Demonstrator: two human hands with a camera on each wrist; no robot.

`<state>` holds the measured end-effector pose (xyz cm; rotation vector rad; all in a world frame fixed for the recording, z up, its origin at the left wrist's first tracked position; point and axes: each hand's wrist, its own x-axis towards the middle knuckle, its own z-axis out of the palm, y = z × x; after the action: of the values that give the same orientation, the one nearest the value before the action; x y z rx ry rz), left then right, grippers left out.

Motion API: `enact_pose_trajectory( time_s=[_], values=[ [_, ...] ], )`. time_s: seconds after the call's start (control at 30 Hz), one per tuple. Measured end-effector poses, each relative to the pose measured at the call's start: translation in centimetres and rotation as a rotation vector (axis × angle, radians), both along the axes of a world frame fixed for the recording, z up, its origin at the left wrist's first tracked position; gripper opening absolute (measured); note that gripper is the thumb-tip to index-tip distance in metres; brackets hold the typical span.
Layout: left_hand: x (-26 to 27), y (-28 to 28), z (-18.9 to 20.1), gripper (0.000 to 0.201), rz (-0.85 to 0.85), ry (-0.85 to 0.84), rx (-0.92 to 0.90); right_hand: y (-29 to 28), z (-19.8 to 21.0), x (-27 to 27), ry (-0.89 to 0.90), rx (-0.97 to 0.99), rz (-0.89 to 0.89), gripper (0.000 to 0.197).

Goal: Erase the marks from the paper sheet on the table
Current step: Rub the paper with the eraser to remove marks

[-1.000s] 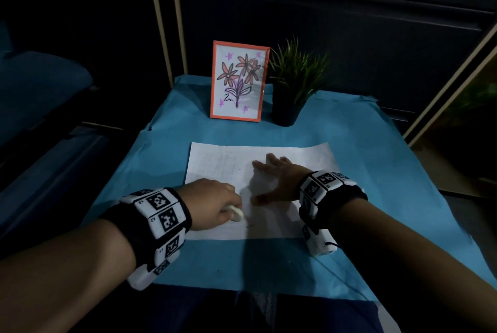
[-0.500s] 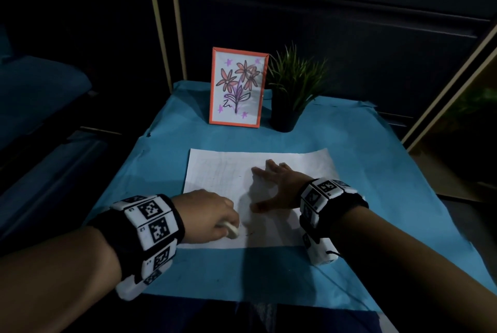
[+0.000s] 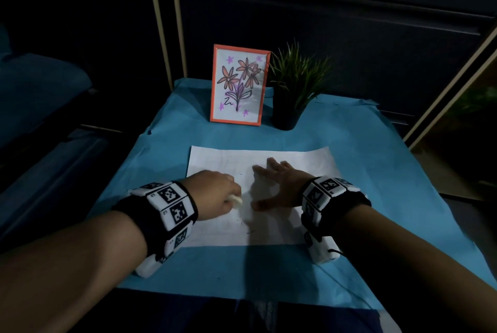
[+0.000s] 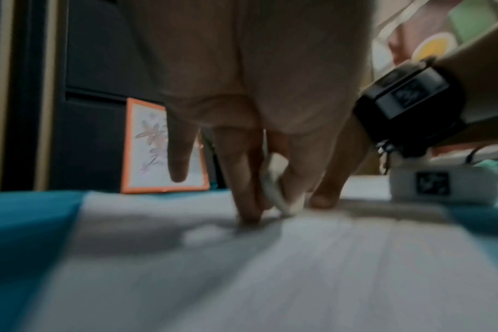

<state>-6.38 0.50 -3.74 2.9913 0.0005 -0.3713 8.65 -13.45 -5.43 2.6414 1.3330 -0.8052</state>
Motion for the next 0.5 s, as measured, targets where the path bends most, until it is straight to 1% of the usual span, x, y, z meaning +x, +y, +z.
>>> enact_pose_trajectory(
  time_s=[0.07,0.2,0.27,0.37,0.43,0.5],
  values=[
    [0.2,-0.2,-0.1,0.029,-0.013,0.022,0.033,0.0,0.0,0.0,0.004,-0.002,-0.002,0.100],
    [-0.2,-0.7,0.3,0.031,-0.100,0.138,0.058,-0.1,-0.1,0.1,0.014,0.006,-0.006,0.100],
    [0.3,-0.7,0.4,0.031,-0.091,0.106,0.078,-0.2,-0.2,0.1,0.009,0.012,-0.001,0.100],
    [1.6,-0.5,0.3,0.030,-0.002,0.004,0.097,-0.1,0.0,0.1,0.003,0.019,0.003,0.099],
    [1.9,-0.7,0.2,0.028,0.013,0.021,0.121,-0.1,0.0,0.0,0.005,0.018,-0.002,0.099],
    [1.8,-0.9,0.1,0.026,-0.022,0.092,0.129,-0.1,0.0,0.0,0.002,0.009,0.001,0.099]
  ],
)
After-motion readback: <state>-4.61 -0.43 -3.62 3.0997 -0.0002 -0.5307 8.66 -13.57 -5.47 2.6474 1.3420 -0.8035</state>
